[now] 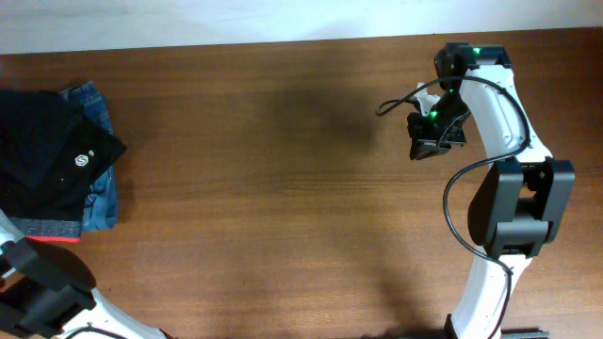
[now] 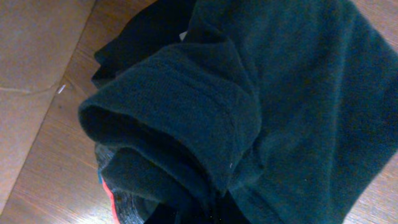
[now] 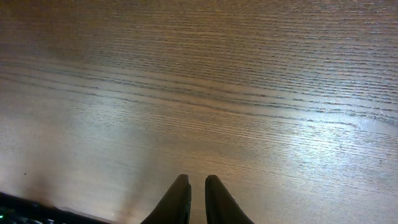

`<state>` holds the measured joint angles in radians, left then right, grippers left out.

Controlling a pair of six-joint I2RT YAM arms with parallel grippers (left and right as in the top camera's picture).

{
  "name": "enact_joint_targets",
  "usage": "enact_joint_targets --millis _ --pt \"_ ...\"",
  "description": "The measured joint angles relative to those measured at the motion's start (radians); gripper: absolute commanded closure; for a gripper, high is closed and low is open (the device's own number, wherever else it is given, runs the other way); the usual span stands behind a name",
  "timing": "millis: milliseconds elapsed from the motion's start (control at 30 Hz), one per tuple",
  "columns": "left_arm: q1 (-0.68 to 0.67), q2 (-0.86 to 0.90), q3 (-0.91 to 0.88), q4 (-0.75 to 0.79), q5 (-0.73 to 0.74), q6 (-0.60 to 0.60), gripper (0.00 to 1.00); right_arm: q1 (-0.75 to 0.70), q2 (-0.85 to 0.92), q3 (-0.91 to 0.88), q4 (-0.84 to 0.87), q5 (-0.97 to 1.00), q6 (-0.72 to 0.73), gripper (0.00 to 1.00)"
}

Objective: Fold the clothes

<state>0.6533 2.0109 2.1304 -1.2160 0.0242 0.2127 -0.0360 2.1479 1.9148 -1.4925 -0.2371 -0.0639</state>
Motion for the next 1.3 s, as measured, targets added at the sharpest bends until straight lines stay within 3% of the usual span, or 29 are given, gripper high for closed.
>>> enact_joint_targets --millis 67,100,167,233,533,800,900,1033,1100,1300 --pt "0.006 0.000 0.000 0.000 0.000 0.000 0.95 0.000 0.000 0.000 0.000 0.000 0.000 0.86" --pt "0.010 0.000 0.000 0.000 0.001 0.000 0.73 0.000 0.000 0.000 0.000 0.000 0.000 0.85" --pt "0.017 0.000 0.000 0.000 0.000 -0.002 0.53 0.000 0.000 0.000 0.000 0.000 -0.001 0.82" --pt "0.024 0.000 0.000 -0.005 -0.015 -0.019 0.47 0.000 0.000 0.000 0.000 0.000 -0.002 0.82" --pt "0.069 0.000 0.000 -0.029 -0.166 -0.177 0.42 0.000 0.000 0.000 0.003 0.000 0.000 0.81" --pt "0.068 -0.004 0.041 -0.021 -0.149 -0.210 0.38 0.000 0.000 0.000 0.016 0.000 -0.002 0.81" --pt "0.068 -0.030 0.078 0.032 -0.053 -0.214 0.39 0.000 0.000 0.000 0.021 0.000 -0.001 0.81" --pt "0.068 -0.095 0.100 0.124 0.144 -0.219 0.77 0.000 0.000 0.000 0.023 0.000 -0.001 0.81" --pt "0.068 -0.115 0.114 0.157 0.239 -0.223 0.86 0.000 0.000 0.000 0.023 0.000 -0.001 0.81" --pt "0.067 -0.070 0.116 0.204 0.431 -0.253 0.86 0.000 0.000 0.000 0.023 0.000 -0.001 0.81"
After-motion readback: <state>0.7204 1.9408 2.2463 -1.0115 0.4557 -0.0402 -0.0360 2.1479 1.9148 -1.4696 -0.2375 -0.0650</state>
